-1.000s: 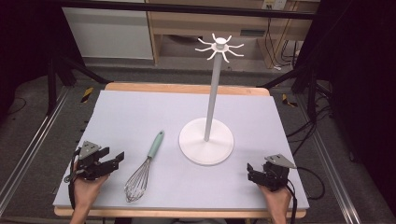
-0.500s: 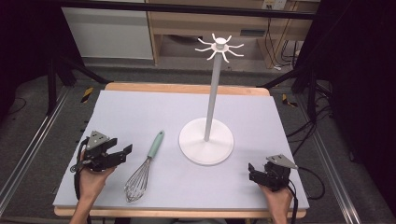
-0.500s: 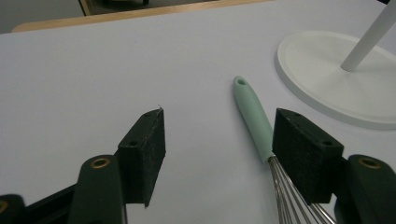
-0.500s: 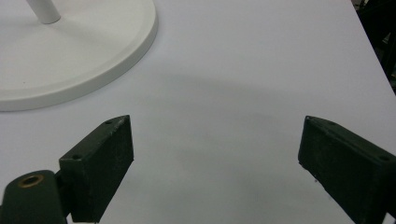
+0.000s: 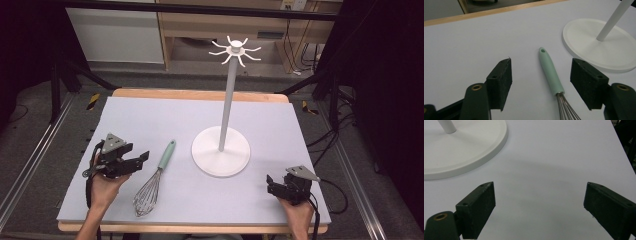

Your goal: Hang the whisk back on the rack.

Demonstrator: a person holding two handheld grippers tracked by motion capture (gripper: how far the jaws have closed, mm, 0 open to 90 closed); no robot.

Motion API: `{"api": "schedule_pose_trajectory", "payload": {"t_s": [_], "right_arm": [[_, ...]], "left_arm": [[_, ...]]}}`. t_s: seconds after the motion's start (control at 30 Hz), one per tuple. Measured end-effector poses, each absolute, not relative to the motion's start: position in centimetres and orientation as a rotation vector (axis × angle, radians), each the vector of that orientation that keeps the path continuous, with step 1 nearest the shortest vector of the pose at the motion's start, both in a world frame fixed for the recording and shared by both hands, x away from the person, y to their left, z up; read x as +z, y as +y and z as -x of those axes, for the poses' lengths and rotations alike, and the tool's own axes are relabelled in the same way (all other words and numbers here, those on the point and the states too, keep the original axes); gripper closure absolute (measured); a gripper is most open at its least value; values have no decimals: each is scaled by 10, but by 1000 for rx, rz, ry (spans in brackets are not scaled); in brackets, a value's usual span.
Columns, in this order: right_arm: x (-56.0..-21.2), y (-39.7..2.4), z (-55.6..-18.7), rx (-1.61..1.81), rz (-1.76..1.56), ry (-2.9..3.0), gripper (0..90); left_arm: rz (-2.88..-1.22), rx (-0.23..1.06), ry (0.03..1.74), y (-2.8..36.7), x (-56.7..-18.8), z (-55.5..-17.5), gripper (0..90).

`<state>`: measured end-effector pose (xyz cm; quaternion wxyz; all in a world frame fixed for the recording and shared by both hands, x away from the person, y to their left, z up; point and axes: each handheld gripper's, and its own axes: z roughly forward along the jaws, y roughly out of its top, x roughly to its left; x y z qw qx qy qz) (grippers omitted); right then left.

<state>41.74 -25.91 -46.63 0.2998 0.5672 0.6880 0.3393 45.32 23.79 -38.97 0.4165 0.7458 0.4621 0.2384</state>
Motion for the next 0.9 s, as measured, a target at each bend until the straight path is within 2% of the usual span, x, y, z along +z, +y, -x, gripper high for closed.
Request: {"api": "schedule_pose_trajectory", "payload": {"t_s": [0.9], "right_arm": [[-467, -259, -417, 903, -1498, 1845, 108]], "left_arm": [[-2052, 560, 1135, 198, -393, -473, 383]]}}
